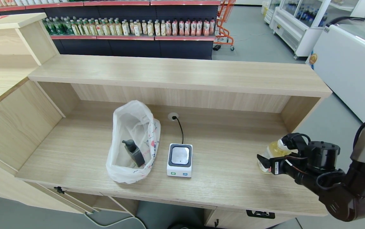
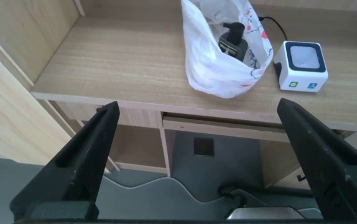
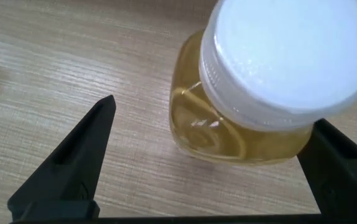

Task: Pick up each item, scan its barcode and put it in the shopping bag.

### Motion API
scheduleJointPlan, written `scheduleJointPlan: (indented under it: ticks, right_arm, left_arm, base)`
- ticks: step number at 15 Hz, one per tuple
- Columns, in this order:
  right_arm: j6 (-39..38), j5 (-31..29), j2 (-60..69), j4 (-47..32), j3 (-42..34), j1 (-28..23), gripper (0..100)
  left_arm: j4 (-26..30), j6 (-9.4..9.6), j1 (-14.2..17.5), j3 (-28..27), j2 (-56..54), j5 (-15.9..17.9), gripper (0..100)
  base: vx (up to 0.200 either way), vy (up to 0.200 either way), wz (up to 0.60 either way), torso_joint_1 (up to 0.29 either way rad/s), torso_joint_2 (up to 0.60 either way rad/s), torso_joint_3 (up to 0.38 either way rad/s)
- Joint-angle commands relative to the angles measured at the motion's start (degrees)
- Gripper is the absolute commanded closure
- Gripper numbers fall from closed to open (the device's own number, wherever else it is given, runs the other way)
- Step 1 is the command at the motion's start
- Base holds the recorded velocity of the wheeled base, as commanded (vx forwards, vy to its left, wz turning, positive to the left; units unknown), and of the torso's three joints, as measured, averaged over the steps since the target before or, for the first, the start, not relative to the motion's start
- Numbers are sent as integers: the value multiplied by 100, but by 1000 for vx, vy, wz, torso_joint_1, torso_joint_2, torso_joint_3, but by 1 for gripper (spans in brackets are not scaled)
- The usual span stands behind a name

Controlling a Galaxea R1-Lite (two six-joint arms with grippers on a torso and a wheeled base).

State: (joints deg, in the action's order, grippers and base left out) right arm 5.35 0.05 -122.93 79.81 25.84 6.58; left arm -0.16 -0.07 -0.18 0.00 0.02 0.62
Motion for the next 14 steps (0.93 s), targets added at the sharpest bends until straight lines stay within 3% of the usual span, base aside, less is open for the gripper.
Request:
scheduleJointPlan:
  ticks: [1,14]
  right_arm:
    - [10,-5,-249,34,105,71,0]
    - [124,30,-724,245,668,115,0]
  left_arm:
    - [-2,-1,1,0,-2,-1,0]
    - [-2,-1,1,0,-2,-1,0]
  base:
    - [0,0,0,0,0,0]
    - [0,0,0,0,0,0]
